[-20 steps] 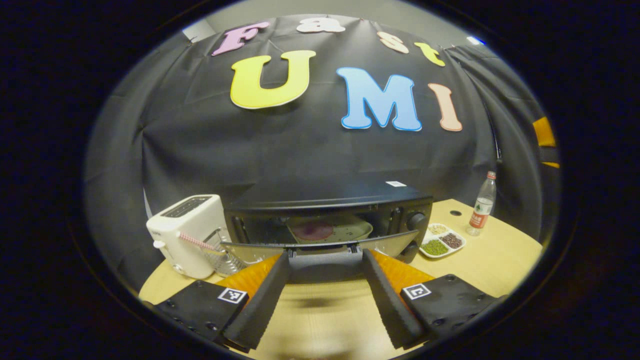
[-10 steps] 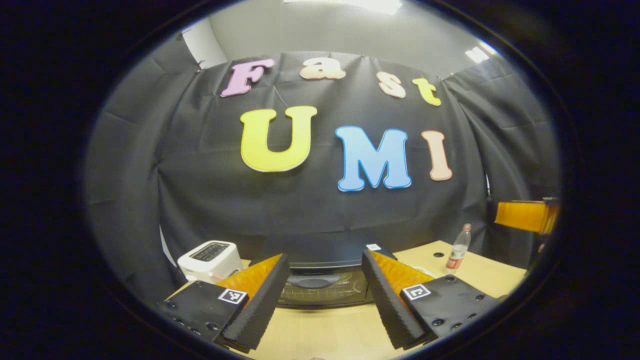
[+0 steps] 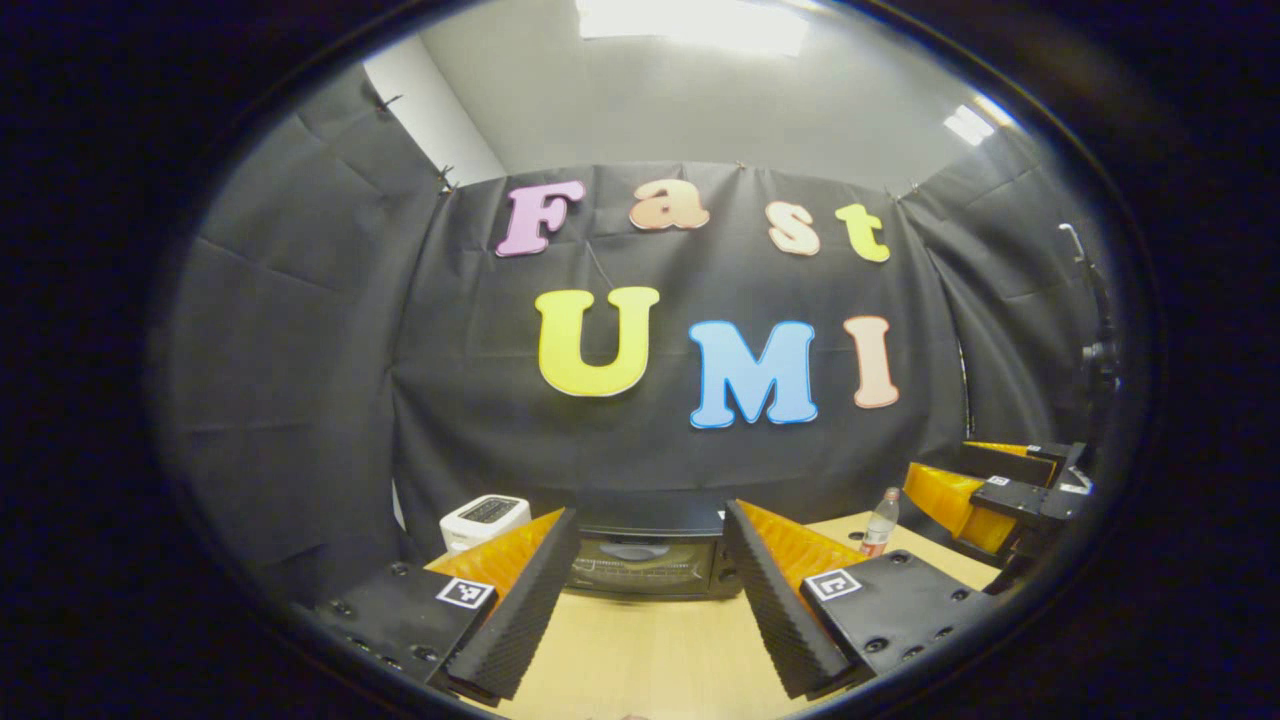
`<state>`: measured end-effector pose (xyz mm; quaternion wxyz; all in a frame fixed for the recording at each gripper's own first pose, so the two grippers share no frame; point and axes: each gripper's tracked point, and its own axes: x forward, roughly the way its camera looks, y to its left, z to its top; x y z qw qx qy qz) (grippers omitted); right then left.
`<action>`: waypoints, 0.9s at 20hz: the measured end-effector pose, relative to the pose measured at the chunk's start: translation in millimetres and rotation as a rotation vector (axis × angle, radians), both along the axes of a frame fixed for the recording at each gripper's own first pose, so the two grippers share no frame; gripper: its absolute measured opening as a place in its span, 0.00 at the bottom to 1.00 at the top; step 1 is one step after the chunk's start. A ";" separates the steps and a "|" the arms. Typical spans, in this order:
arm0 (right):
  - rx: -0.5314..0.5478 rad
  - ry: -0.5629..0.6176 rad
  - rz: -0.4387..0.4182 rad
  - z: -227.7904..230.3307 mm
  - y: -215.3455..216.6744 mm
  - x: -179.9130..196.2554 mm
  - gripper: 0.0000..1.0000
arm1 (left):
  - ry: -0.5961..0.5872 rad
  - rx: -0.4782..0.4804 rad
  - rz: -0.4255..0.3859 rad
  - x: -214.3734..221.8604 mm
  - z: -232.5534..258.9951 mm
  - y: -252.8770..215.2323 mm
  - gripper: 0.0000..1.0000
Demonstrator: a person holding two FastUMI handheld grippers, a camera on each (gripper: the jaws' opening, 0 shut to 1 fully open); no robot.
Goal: Open the electric oven with the left hand, put the food in, and close the electric oven.
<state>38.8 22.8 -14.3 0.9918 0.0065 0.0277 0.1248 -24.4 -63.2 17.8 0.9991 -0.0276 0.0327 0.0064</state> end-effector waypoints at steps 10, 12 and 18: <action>0.054 -0.052 -0.028 24.3 21.8 -21.3 0.98 | -0.049 0.029 0.039 -44.5 32.5 33.8 0.95; 0.056 -0.048 -0.035 23.6 24.1 -25.6 0.98 | -0.056 0.013 0.040 -46.0 32.7 37.7 0.92; 0.039 -0.050 -0.055 26.6 25.4 -27.6 0.98 | -0.058 -0.016 0.026 -48.6 29.2 40.1 1.00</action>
